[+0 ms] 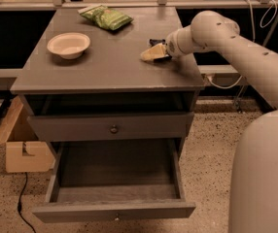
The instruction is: Place rxbar blueberry into middle drawer
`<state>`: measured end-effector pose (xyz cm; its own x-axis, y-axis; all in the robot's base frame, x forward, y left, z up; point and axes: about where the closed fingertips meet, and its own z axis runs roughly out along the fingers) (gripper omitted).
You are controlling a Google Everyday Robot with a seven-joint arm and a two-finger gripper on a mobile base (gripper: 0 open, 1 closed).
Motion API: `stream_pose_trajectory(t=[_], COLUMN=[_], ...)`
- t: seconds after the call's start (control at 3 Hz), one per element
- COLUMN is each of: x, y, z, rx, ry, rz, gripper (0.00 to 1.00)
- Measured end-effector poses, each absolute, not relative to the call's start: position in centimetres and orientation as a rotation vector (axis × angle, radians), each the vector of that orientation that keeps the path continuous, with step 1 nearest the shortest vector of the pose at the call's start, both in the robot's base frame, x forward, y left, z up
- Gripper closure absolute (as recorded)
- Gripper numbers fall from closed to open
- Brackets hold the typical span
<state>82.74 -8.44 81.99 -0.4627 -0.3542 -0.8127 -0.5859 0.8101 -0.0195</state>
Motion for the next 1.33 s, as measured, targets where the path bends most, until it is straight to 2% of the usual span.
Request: stream_pose_trajectory(t=[0.67,1.0,1.33], x=[82.72,82.63,82.63], y=[-8.49,-8.86,-8.86], z=[83.04,82.86,83.14], rx=[-0.692,-0.690,-0.690], ry=[2.102,2.107,2.107], rz=[0.334,0.367,0.367], gripper=[0.89,1.00,1.00])
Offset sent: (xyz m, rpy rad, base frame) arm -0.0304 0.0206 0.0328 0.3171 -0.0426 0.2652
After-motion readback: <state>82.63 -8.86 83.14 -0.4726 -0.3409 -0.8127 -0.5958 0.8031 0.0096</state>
